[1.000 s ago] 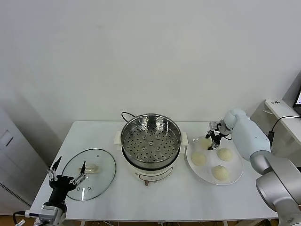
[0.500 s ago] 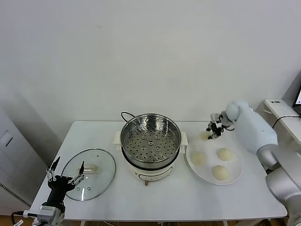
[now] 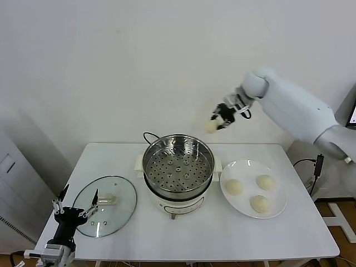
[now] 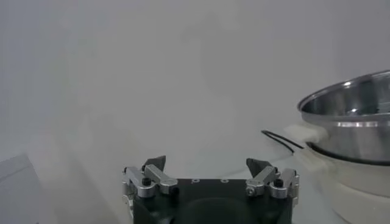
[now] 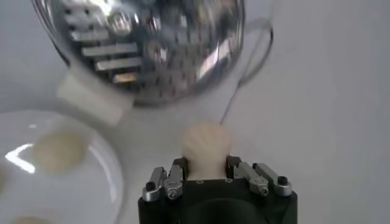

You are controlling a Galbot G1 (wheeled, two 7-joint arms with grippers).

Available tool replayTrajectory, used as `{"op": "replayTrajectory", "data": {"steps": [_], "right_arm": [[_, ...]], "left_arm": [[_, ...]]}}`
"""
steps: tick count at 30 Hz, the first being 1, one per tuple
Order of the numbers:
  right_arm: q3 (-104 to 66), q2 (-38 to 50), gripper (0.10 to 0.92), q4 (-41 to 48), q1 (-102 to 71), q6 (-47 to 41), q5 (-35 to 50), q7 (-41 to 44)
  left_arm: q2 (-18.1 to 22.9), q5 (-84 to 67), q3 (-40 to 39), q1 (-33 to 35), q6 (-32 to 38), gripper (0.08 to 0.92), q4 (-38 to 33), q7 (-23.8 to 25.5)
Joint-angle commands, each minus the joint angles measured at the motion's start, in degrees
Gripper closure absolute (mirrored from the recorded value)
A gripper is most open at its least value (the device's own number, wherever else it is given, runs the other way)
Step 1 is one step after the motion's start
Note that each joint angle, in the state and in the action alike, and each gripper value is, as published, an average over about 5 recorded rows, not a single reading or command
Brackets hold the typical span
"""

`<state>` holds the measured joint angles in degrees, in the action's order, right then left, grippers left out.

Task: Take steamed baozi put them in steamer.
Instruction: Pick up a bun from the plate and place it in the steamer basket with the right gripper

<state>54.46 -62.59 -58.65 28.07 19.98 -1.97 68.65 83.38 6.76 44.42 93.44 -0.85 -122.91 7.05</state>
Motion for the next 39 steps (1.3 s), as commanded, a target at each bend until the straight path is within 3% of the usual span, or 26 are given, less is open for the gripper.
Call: {"op": "replayTrajectory", "data": {"steps": [1,10,26,39], "right_arm": [[7.72,-3.41,0.626,-11.11,3.51,6.47,-0.62,1.22],[2.4,-7.29,0.626,-7.07,-6.66,14.23,-16.18,0.88],[-9.27,-12.97,0.604,4.21,-14.66,21.49,-31.21,-0.3],[-12.5,-14.49,0.277,6.42,-15.0,21.7,-31.84,-2.8]], "left_arm": [[0.16,-0.56,-0.02,0.24,-0.21,0.177,-1.42,-0.01],[-0.24,-0.74,-0.11,0.67,-0.68,0.177,-3.28,0.01],[-1.62,-1.42,0.96,0.98,-1.05,0.177,-3.36,-0.16],[-1.43,-1.35,0.93,0.84,-0.64,0.177,-2.09,-0.13]]}}
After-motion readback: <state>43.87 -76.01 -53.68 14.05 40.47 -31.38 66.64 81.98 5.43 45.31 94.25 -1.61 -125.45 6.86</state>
